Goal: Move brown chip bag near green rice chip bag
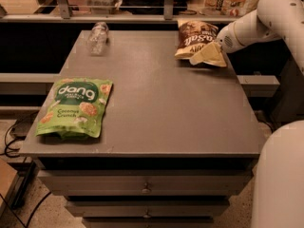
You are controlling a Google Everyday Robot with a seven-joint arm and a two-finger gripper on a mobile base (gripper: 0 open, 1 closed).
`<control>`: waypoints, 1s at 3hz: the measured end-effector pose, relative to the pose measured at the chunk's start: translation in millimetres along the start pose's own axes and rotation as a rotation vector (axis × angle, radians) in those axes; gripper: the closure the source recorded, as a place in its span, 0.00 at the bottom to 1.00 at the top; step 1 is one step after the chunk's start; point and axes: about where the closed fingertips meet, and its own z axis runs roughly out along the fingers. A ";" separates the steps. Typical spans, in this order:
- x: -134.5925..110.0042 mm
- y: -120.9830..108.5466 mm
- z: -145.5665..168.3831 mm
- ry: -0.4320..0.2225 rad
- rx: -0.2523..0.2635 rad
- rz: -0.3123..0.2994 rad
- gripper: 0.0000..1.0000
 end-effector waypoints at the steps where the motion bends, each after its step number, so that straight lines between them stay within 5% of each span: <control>1: -1.2 -0.5 -2.8 -0.024 0.008 0.010 0.49; 2: -5.4 0.4 -6.0 -0.044 0.010 0.009 0.72; 3: -71.8 39.7 -33.7 -0.112 -0.047 -0.173 1.00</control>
Offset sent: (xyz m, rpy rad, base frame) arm -0.0043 -0.0048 0.0203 0.0469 -0.0596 -0.0201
